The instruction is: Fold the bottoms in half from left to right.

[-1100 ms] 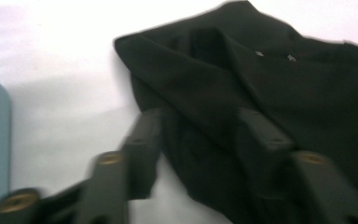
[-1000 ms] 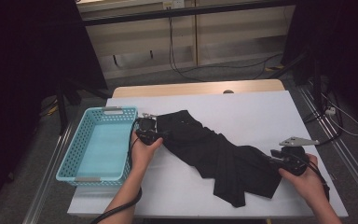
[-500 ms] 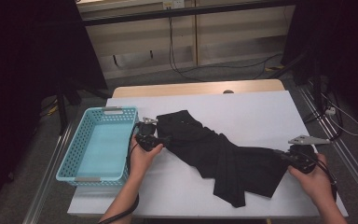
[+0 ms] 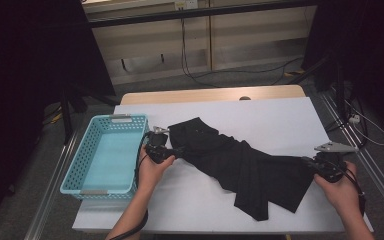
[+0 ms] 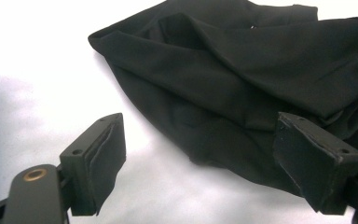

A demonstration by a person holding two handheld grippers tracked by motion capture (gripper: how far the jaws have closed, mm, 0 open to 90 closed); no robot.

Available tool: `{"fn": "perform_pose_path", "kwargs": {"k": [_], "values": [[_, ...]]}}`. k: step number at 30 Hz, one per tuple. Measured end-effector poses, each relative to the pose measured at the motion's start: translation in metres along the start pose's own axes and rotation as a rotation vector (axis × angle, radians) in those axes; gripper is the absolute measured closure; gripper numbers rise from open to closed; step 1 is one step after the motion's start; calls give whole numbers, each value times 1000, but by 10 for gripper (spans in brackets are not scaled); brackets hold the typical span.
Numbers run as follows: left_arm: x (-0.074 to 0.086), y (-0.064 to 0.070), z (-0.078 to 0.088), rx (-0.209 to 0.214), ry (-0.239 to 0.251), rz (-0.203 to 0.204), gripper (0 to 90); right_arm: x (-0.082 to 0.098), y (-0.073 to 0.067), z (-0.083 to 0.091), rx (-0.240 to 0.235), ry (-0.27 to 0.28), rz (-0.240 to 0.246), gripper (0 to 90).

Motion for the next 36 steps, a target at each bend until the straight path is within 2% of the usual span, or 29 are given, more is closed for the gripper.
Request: {"fn": "perform_pose_path", "kwargs": {"k": [2,3,5,8,9,10,12,13,17,19,21,23,25,27,36], "values": [[0,0,0,3,1,-6,178,-1,1,2,-7,-4,-3,900],[0,0,0,3,1,-7,178,0,4,2,9,-5,0,900],[0,1,1,9,1,-6,178,3,9,2,11,-15,-14,900],[-1,0,3,9,7,-6,177,7,18,2,32,-27,-43,900],[-1,0,4,10,10,-4,177,9,21,3,63,-31,-44,900],[-1,0,4,7,14,-5,177,9,22,3,74,-36,-46,900],[-1,1,4,14,9,-8,176,8,19,3,52,-34,-51,898],[-1,2,3,15,7,-8,175,8,18,3,64,-38,-42,892],[0,4,2,23,-5,-19,170,6,16,-2,63,-35,-36,829],[0,5,1,27,-2,-19,164,7,16,-6,68,-44,-27,736],[1,6,0,33,-6,-19,160,8,13,-9,66,-50,-13,712],[1,8,1,41,-10,-24,154,7,10,-9,65,-45,-11,639],[1,9,1,44,-9,-31,151,4,6,-7,64,-29,12,618],[0,10,2,49,-9,-35,150,0,2,-5,61,-8,14,565],[-2,13,5,71,-1,-46,140,-4,-25,1,-22,25,40,460]]}}
Point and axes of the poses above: each handheld gripper's, and its own axes: z roughly backward along the jaws, x roughly out of its underside, y roughly to its right, the point moved 7 cm from there along -z, roughly forward along the jaws, and after that the axes turned 6 degrees about -y, right-handed, at the moved point
